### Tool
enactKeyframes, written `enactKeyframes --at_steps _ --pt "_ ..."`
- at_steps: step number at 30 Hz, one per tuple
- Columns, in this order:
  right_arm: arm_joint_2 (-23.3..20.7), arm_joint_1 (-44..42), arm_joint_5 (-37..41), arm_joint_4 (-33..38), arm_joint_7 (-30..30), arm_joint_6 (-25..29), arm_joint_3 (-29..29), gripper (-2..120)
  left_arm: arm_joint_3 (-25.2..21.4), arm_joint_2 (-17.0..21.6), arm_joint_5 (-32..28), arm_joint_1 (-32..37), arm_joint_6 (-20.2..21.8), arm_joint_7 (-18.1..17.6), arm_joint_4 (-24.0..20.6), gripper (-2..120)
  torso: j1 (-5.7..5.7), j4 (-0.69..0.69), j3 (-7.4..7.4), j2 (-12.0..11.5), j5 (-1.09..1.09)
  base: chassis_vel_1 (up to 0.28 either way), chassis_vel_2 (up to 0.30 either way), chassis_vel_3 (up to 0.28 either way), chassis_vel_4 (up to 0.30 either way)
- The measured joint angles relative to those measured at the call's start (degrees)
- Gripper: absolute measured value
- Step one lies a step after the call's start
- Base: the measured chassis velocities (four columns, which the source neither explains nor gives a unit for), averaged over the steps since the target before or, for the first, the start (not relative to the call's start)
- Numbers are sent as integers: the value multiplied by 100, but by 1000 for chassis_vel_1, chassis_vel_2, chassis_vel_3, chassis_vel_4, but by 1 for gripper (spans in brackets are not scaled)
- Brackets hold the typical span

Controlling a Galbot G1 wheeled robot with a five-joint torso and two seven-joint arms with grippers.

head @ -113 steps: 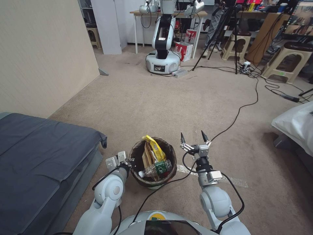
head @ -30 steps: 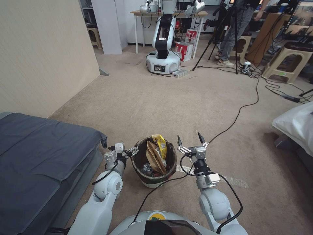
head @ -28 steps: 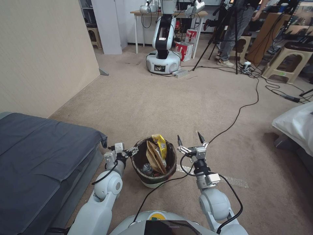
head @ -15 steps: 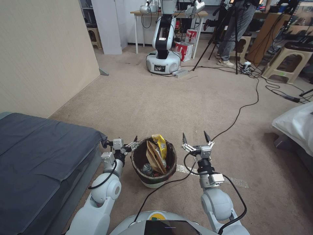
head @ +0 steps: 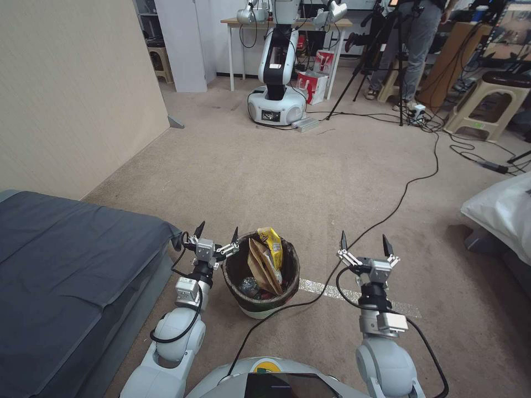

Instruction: Pick up the trash bin, then pick up the garbage from the floor and place it into the trash bin.

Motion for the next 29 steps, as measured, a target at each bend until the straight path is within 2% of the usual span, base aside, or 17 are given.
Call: enactKeyframes --at_steps 2,12,29 --pt "36 -145 -6 10 65 152 106 100 25 -8 205 84 -402 119 15 100 0 0 0 0 0 0 0 0 0" --pt "386 -415 -356 -218 153 516 279 100 94 -38 438 208 -1147 308 222 100 0 0 0 0 0 0 0 0 0" --pt "412 -415 -457 -251 116 552 311 100 75 -58 453 196 -1236 354 254 100 0 0 0 0 0 0 0 0 0"
